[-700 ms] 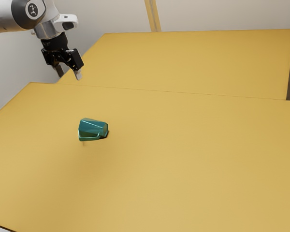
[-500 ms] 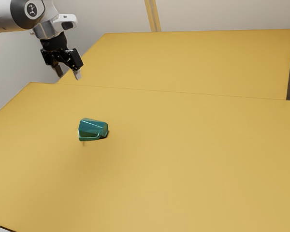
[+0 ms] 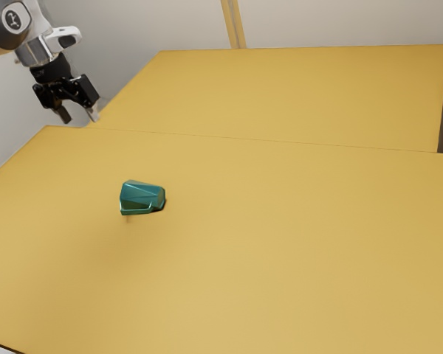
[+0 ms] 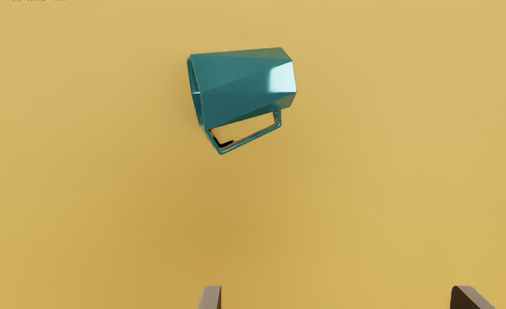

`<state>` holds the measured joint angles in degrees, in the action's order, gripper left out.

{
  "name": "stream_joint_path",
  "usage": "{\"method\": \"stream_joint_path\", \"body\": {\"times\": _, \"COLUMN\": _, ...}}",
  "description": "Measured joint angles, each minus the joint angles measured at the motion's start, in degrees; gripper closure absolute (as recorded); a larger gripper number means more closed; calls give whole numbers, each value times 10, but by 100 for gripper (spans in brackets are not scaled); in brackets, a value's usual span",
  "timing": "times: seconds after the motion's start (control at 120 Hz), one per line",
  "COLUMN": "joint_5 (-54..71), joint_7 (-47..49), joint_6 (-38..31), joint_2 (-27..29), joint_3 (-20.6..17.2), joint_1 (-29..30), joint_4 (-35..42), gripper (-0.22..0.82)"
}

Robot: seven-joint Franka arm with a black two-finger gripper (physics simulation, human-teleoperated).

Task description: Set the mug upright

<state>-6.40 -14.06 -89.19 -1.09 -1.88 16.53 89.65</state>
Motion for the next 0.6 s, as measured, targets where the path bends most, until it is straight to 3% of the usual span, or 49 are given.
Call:
{"method": "stream_joint_path", "body": {"times": 0.308, "joint_5": -95, "joint_7": -51, "joint_6": -29, "joint_2": -27, "joint_3": 2, "joint_1": 93, "joint_4": 11, "gripper": 2}}
{"method": "stream_joint_path", "body": {"times": 0.6, "joint_5": -181, "joint_7": -107, "joint_6": -69, "joint_2": -42, "joint_3": 3, "joint_1": 117, "joint_4": 75, "gripper": 2}}
